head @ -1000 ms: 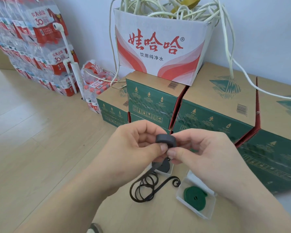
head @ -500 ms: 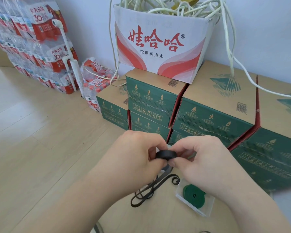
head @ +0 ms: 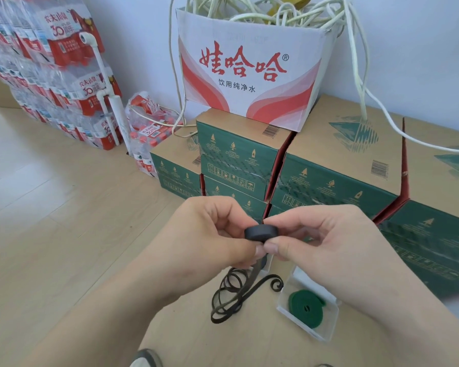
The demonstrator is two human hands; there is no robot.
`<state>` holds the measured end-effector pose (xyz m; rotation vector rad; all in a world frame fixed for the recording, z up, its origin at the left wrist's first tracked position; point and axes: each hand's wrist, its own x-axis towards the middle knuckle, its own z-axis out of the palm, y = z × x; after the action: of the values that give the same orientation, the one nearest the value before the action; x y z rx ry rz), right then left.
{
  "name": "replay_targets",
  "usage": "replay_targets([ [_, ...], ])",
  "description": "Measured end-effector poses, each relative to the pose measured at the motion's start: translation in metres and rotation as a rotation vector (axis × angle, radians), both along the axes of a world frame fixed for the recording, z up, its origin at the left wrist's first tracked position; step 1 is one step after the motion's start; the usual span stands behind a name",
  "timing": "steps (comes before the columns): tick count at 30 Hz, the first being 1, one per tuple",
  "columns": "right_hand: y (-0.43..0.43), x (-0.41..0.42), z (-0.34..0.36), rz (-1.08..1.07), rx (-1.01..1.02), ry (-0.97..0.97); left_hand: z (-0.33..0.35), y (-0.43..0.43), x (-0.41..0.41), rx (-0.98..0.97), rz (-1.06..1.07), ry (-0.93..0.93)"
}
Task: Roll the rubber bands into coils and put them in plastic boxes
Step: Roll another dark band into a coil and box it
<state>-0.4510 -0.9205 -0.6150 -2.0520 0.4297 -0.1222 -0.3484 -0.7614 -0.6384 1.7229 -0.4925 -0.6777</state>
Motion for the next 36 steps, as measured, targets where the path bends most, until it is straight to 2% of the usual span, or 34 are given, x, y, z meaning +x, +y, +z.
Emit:
replay_targets([
  [5,-0.005,-0.002,-0.002,0.031,-0.042,0.055,-0.005,-0.004,-0.001,-0.006,-0.025,-0.002],
  [7,-0.005,-0.002,-0.005,0.024,-0.077,0.099,-0.008,-0.006,-0.003,0.044,-0.061,-0.072],
  [8,-0.003,-0.002,-0.007,0.017,-0.121,0.123,-0.012,-0.007,-0.005,0.102,-0.07,-0.161],
  [11,-0.001,0.001,-0.016,-0.01,-0.346,0.16,-0.021,-0.01,-0.009,0.334,-0.119,-0.714],
  [12,0.001,0.004,-0.016,-0.011,-0.394,0.177,-0.022,-0.011,-0.011,0.37,-0.153,-0.845],
  [15,0.006,0.011,-0.014,0.087,-0.529,0.307,-0.025,-0.018,-0.015,0.386,-0.209,-0.9],
  [17,0.006,0.01,-0.018,0.039,-0.494,0.271,-0.024,-0.018,-0.014,0.355,-0.165,-0.848],
  [20,0.0,0.004,-0.021,-0.086,-0.395,0.171,-0.018,-0.015,-0.011,0.229,-0.049,-0.521],
  [22,-0.003,0.001,-0.022,-0.09,-0.328,0.134,-0.012,-0.013,-0.01,0.125,-0.02,-0.323],
  [28,-0.005,0.0,-0.007,-0.073,0.009,0.024,-0.007,-0.009,-0.004,-0.113,-0.005,0.008],
  [31,-0.006,-0.001,-0.005,-0.071,-0.032,-0.014,-0.005,-0.008,-0.004,-0.165,-0.009,0.105],
  [36,-0.007,-0.003,-0.005,-0.075,-0.124,0.043,-0.009,-0.008,-0.005,-0.124,-0.045,0.081],
])
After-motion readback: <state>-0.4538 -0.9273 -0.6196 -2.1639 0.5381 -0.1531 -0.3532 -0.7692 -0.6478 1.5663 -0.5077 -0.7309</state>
